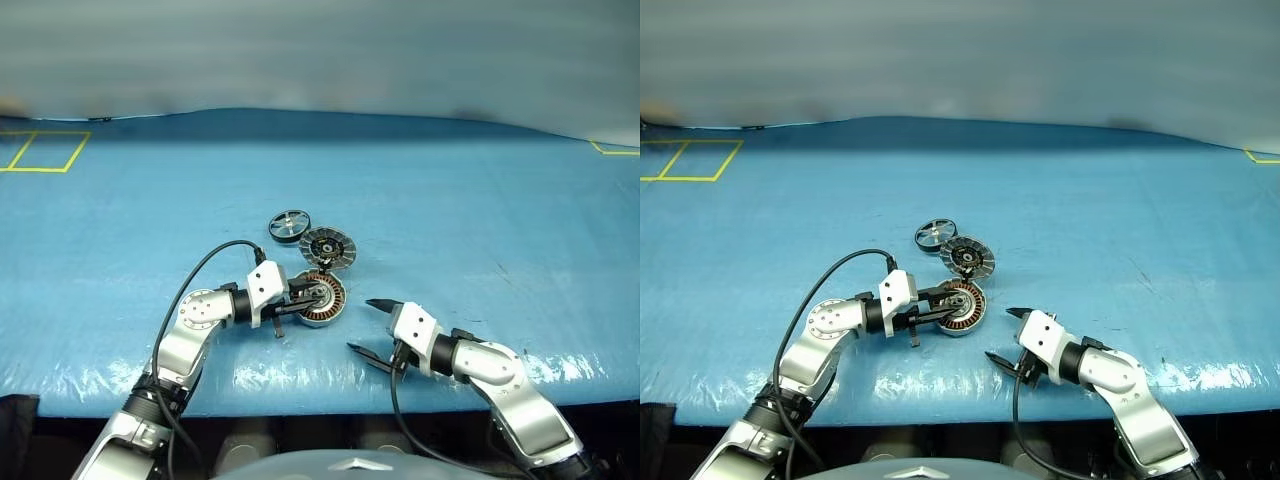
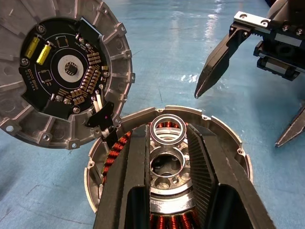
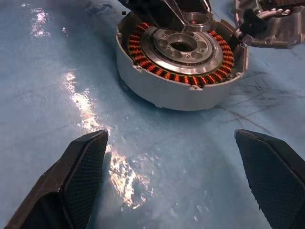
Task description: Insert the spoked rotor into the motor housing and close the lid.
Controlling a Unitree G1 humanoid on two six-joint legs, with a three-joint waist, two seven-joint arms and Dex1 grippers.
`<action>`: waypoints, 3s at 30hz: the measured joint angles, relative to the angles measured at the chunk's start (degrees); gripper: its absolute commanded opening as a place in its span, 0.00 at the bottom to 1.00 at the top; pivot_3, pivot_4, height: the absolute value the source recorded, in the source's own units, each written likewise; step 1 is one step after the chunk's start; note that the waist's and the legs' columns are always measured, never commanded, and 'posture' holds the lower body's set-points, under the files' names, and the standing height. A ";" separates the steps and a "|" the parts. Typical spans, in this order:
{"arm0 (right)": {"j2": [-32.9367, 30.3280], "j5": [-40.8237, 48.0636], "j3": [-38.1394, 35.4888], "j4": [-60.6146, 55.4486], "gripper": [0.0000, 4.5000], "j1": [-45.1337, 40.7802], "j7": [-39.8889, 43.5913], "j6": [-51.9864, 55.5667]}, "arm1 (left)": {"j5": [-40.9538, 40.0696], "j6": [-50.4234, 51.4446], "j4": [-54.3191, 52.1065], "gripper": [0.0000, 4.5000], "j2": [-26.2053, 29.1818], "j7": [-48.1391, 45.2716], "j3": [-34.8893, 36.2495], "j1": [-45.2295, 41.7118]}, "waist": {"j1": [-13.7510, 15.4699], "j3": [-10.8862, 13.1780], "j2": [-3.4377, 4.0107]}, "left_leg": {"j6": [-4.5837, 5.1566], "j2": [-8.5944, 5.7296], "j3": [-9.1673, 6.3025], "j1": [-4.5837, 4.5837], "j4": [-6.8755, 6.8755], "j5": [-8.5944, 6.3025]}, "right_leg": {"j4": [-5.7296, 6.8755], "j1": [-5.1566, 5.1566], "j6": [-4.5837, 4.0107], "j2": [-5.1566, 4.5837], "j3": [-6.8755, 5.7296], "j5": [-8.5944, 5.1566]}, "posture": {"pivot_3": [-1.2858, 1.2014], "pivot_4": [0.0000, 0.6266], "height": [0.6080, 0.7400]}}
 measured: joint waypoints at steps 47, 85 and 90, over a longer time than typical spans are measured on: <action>4.25 -7.40 7.53 -1.97 1.00 -4.94 -7.42 8.80 | -1.20 -0.99 0.26 0.69 2.40 0.38 2.59 1.63 | -0.10 0.00 0.00 | -0.05 0.01 0.00 -0.01 -0.01 0.03 | 0.04 -0.07 0.00 0.06 0.02 0.00 | 0.52 0.24 1.00; 2.46 2.51 5.48 -3.07 0.01 -16.10 2.15 10.39 | -11.28 5.80 -5.54 0.70 5.31 -1.92 10.46 12.40 | -0.09 0.04 -0.05 | -0.03 0.03 -0.02 -0.05 -0.05 0.02 | -0.01 -0.33 -0.05 -0.09 0.13 0.02 | 0.52 0.24 1.00; 3.33 0.81 8.07 -0.76 0.01 -17.77 1.36 10.86 | -11.21 5.21 -5.86 0.70 5.30 -1.62 10.45 12.63 | -0.08 0.04 -0.05 | -0.04 0.02 -0.04 -0.04 -0.04 0.02 | 0.00 -0.38 -0.05 -0.15 0.11 0.02 | 0.52 0.24 1.00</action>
